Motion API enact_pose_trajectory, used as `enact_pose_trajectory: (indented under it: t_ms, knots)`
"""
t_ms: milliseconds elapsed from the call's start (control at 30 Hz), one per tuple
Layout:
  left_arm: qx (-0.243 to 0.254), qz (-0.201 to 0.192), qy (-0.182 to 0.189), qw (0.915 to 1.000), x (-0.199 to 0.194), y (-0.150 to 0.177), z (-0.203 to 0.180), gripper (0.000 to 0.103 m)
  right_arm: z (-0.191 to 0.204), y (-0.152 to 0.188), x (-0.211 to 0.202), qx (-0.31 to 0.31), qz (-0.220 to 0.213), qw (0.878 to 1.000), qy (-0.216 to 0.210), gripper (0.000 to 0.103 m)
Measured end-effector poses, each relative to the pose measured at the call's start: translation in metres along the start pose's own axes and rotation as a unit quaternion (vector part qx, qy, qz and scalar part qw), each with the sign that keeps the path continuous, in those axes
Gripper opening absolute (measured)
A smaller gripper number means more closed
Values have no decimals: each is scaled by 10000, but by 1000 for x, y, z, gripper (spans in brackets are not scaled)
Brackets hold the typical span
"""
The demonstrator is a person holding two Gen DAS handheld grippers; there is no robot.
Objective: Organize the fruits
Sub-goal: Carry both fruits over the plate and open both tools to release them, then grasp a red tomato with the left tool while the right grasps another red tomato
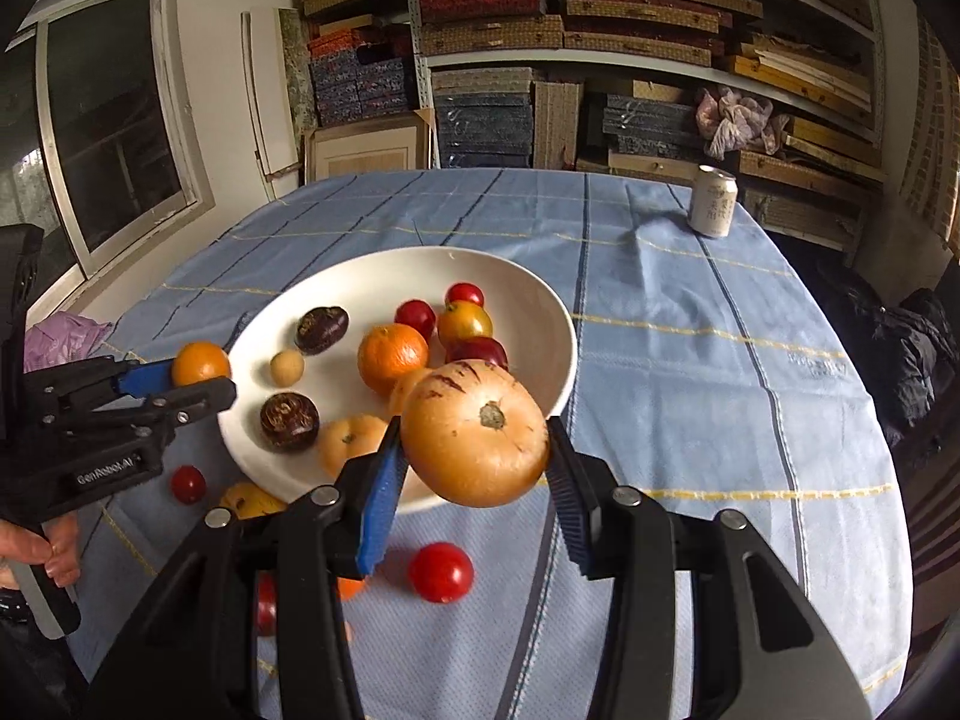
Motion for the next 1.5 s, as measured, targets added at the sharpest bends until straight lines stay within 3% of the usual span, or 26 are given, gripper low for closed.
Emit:
enact_pose_trajectory:
  t_ms: [267, 667, 700, 733, 767, 800, 833, 1000, 1200, 1500]
  knots:
    - [118, 153, -105, 9998, 27, -21, 2, 40, 21, -33, 23, -381, -26, 9993, -63, 44]
    - [-212, 60, -35, 9998, 39, -29, 25, 42, 34, -43, 61, -540, 146, 9983, -150, 45]
    - [-191, -53, -52, 9998, 39, -29, 24, 66, 37, -44, 62, -575, 84, 9981, -201, 46]
    - [-135, -147, -126, 9997, 37, -29, 23, 80, 38, -44, 63, -624, -14, 9979, -180, 57]
    - [-31, -257, -544, 9982, 34, -29, 23, 89, 36, -45, 62, -625, -96, 9980, 50, 65]
    - [70, -278, -785, 9965, 33, -29, 23, 97, 33, -44, 62, -597, -120, 9980, 185, 88]
    - [148, -267, -855, 9959, 32, -29, 23, 100, 27, -44, 60, -527, -166, 9982, 237, 95]
    - [-122, -265, -540, 9981, 18, -22, 27, 100, 5, -30, 42, -322, -172, 9985, 406, 95]
    - [-67, -46, -714, 9974, 6, 7, 22, 100, -8, 0, 23, -255, -37, 9986, 461, 95]
    - [-425, 210, -917, 9947, -14, 52, 38, 100, -9, 40, 16, -206, 327, 9985, 393, 95]
Point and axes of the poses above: each gripper's, at about its wrist camera, not at the fingertips, and x roughly the way its jaws point, z to its left, y to its underside, the point moved 2 cm from there along x, roughly the way its jaws point, and after that the axes turned 14 degrees about y, right-handed, at the moved point
